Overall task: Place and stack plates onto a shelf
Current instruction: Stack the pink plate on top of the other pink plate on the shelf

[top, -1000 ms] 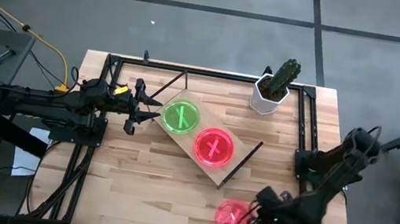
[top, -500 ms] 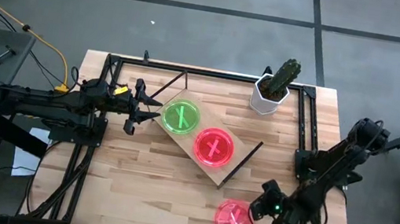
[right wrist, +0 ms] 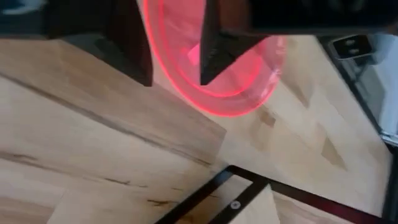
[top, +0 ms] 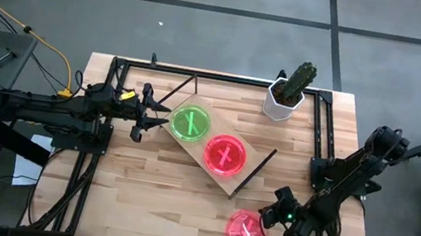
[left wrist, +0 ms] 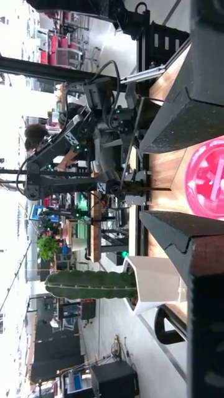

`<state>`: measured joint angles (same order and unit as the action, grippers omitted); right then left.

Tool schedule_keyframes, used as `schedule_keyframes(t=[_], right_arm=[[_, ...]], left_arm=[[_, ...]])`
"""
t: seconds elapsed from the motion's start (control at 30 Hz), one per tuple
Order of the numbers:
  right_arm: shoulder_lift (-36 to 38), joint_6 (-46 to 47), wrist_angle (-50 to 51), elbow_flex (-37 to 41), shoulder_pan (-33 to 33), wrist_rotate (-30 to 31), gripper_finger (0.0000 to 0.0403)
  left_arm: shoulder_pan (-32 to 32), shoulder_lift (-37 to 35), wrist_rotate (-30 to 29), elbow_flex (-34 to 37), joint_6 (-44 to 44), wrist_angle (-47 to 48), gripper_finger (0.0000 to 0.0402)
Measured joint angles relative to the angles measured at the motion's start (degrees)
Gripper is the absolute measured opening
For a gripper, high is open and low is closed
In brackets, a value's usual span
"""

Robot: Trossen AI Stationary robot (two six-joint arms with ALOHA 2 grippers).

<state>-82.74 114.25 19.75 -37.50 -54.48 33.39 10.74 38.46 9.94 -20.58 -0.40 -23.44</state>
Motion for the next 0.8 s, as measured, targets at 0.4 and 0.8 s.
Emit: schedule_keyframes(t=[0.4, 0.8], right_arm=[[-8.7, -5.3, -4.4, 0.0, 0.0, -0.8, 0.0161], [-11.9, -14.5, -12.8, 0.0, 0.0, 0.5, 0.0160]], left_arm=[[0.0, 0.0, 0.0, 0.0, 0.0, 0.0, 0.0152], [0.0, 0.0, 0.0, 0.0, 0.0, 0.1, 0.0152]])
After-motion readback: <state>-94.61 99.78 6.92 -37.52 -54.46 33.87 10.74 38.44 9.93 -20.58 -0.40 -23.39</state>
